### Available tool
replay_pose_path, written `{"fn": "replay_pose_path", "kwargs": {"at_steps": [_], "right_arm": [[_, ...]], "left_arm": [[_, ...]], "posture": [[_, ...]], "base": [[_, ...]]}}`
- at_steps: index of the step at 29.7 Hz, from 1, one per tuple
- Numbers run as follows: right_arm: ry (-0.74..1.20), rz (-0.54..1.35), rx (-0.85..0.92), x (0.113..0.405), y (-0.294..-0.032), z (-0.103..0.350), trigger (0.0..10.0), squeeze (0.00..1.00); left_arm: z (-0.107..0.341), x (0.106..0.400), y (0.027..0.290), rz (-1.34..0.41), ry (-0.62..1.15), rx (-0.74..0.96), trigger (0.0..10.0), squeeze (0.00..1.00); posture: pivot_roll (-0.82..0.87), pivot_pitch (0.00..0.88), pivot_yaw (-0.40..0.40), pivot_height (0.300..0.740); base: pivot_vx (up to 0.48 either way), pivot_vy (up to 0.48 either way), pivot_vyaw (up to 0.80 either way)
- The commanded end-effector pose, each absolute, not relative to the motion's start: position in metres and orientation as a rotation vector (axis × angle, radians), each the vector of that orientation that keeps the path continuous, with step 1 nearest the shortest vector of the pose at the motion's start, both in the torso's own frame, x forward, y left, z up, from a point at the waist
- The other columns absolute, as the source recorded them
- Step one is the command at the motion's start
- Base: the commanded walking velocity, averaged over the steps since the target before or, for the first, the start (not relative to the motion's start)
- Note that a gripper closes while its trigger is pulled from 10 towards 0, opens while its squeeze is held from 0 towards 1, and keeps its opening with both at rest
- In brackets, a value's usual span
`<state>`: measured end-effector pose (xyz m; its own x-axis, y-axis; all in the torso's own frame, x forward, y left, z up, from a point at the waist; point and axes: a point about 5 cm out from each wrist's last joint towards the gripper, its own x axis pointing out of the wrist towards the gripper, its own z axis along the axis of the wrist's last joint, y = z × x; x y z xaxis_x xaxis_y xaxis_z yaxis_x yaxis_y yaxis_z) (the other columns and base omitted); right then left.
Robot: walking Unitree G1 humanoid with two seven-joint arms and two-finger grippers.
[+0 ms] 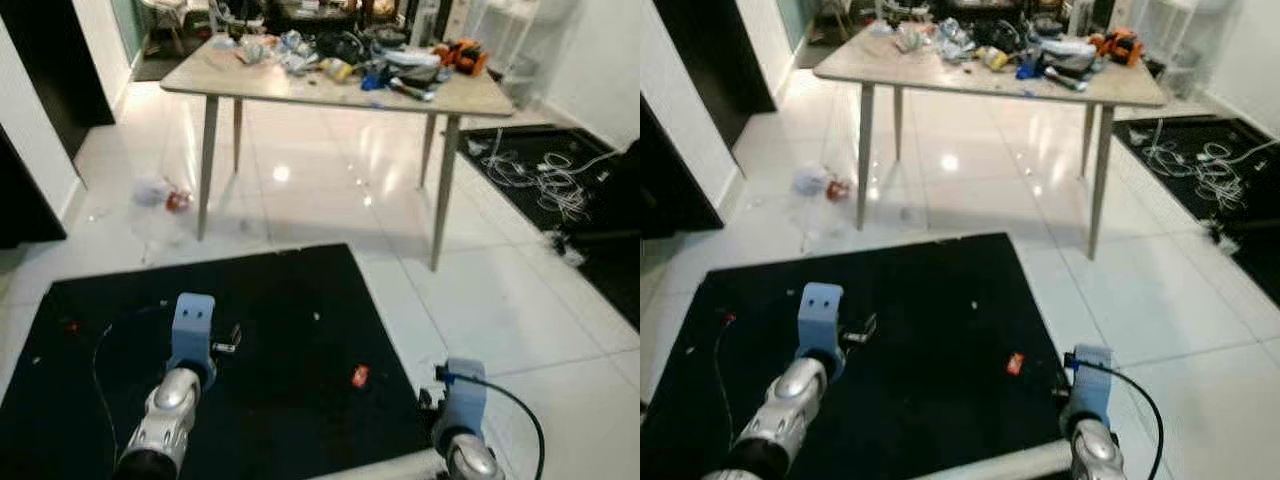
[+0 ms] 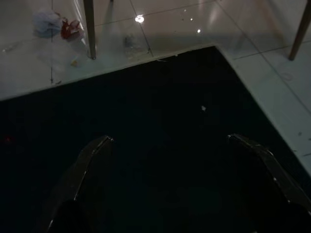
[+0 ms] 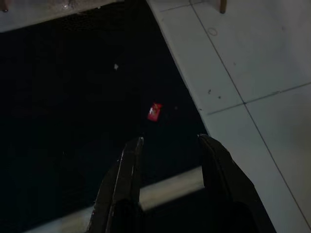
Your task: Picking trash to rubbish bin
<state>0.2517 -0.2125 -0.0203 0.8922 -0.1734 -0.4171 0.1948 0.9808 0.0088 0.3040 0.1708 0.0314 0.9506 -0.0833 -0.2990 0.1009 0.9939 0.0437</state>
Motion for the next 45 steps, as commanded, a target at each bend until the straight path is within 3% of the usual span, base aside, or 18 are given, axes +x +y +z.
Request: {"fn": "replay_pose_path", "kwargs": {"at_steps": [1,17,26,45], "right_arm": [[0.437,-0.2,0.044,0.2485,-0.2151,-0.0223,10.0,0.0],[0.388,-0.226,0.092,0.2478,-0.2145,-0.019,10.0,0.0],[0.402,-0.234,0.083,0.2481,-0.2179,-0.0193,10.0,0.0],[0.404,-0.229,0.067,0.2539,-0.2185,-0.0166,10.0,0.0]], "left_arm": [[0.0349,0.3059,0.1673,-0.119,0.287,0.088,10.0,0.0],[0.037,0.3097,0.1607,-0.144,0.281,0.08,10.0,0.0],[0.0374,0.3083,0.1638,-0.133,0.278,0.082,10.0,0.0],[0.0356,0.3068,0.1655,-0.113,0.275,0.076,10.0,0.0]], "posture": [[-0.09,0.088,0.018,0.74],[-0.1,0.075,0.022,0.74],[-0.09,0.074,0.009,0.74],[-0.09,0.038,-0.002,0.74]], "base": [[0.401,0.0,0.0],[0.401,0.0,0.0],[0.401,0.0,-0.64],[0.401,0.0,0.0]]}}
